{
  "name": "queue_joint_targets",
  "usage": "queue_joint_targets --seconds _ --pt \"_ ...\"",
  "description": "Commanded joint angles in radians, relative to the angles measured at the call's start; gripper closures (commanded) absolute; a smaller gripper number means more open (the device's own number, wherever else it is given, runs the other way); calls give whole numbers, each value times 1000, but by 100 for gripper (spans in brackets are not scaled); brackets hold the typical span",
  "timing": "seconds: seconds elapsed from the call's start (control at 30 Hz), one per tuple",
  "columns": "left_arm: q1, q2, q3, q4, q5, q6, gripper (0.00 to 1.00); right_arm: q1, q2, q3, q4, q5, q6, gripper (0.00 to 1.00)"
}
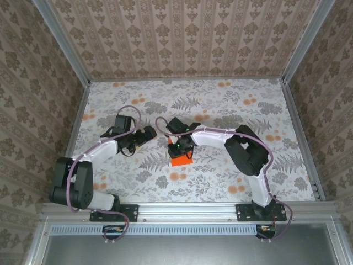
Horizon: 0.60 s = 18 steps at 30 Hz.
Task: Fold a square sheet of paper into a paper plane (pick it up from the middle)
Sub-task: Rotate the paper at the center of the table, then third fold the triangle at the center of the table.
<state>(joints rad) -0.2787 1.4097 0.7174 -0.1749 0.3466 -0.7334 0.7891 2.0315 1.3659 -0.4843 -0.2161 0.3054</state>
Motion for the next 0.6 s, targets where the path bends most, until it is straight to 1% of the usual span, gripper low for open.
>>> queue_joint_targets --seconds 0.0,0.07,0.1,0.17,0.23,0.3,0.37,0.47,0.57 --pt "-24 29 15 33 41 11 1 -1 -63 -48 -83 -3 -112 78" --pt "-42 49 25 49 54 7 4 -11 -124 -62 -57 -24 -50 74" --pt "-53 57 31 56 63 6 7 -19 -163 -80 -6 -41 -11 71" --pt "-81 73 42 76 81 -3 12 -41 -241 -138 58 -52 62 61" --pt "-111 88 50 99 103 -12 20 -77 -318 -205 106 -47 133 54" --pt "-148 106 62 122 121 -22 28 -126 -381 -276 142 -51 203 50" --pt "-195 129 82 144 135 -32 40 -178 -438 -358 188 -84 270 47" --pt "-259 174 120 160 153 -38 51 -243 -503 -460 264 -140 332 37" --pt "-299 230 158 162 150 -34 61 -284 -532 -526 288 -182 354 33"
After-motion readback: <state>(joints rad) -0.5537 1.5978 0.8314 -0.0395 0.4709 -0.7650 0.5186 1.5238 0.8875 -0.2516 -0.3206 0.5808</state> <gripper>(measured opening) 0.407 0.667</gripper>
